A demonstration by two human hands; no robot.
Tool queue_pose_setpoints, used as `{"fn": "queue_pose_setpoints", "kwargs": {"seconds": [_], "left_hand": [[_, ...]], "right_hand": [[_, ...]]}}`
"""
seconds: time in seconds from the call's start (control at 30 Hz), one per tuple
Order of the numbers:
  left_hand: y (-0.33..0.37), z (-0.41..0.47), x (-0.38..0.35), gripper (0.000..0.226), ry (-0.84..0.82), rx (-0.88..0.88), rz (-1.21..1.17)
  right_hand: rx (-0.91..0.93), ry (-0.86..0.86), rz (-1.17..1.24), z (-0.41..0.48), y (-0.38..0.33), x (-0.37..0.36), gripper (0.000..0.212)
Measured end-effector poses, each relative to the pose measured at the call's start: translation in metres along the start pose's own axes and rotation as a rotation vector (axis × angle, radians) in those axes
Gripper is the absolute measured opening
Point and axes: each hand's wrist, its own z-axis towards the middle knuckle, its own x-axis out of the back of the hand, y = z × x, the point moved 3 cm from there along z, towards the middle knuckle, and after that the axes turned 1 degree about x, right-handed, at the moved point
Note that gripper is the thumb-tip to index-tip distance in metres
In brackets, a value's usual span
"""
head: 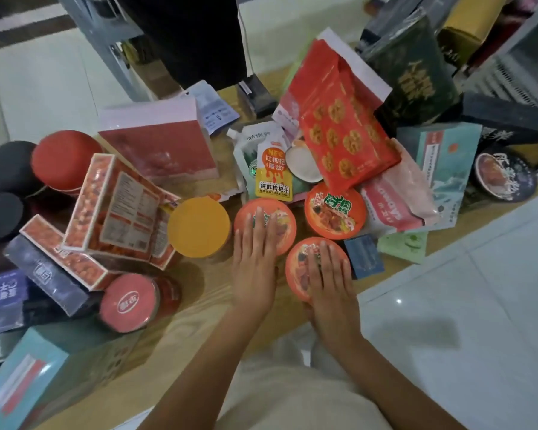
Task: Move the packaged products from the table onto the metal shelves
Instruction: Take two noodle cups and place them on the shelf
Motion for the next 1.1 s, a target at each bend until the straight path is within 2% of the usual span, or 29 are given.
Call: {"fn": "queue_pose_setpoints", "kwargs": {"seconds": [0.1,0.27,0.5,0.57,0.67,0.7,0.77,0.83,0.9,1.0,1.1], "left_hand": [[-0.007,0.015,-0.009,0.086,0.011,0.004,0.021],[-0.005,0.021,-0.017,0.057,-0.033,-0.016,0.114],[0.001,0.014,-0.007,0.061,-0.145,0.034,0.094],[0.006,0.01,0.0,0.07,-0.118,0.043,0.085],[0.012,0.003,0.013,0.076,-0.07,0.036,0.066],[0.014,0.002,0.018,0.079,-0.067,0.043,0.056],[0.016,0.0,0.025,0.091,-0.113,0.091,0.038],[0.02,-0.004,0.034,0.101,-0.172,0.145,-0.027],[0.023,-0.009,0.039,0.094,-0.224,0.215,-0.076],[0.036,-0.021,0.054,0.085,-0.233,0.381,-0.081],[0.055,-0.036,0.064,0.087,-0.181,0.497,-0.083]], "right_hand": [[-0.012,0.094,-0.03,0.0,-0.002,-0.005,0.072],[0.013,0.069,-0.081,0.0,-0.002,-0.006,0.068],[0.045,0.076,-0.016,-0.003,0.003,0.002,0.052],[0.072,0.076,0.011,-0.003,0.005,0.004,0.057],[0.074,0.005,0.1,0.001,0.011,0.011,0.09],[0.095,-0.001,0.15,0.002,0.014,0.013,0.089],[0.145,-0.022,0.25,0.004,0.02,0.021,0.09],[0.187,-0.078,0.327,0.006,0.028,0.029,0.107],[0.269,-0.12,0.418,0.009,0.042,0.037,0.113],[0.429,-0.252,0.515,0.012,0.065,0.052,0.108],[0.553,-0.181,0.51,0.02,0.085,0.066,0.114]]}}
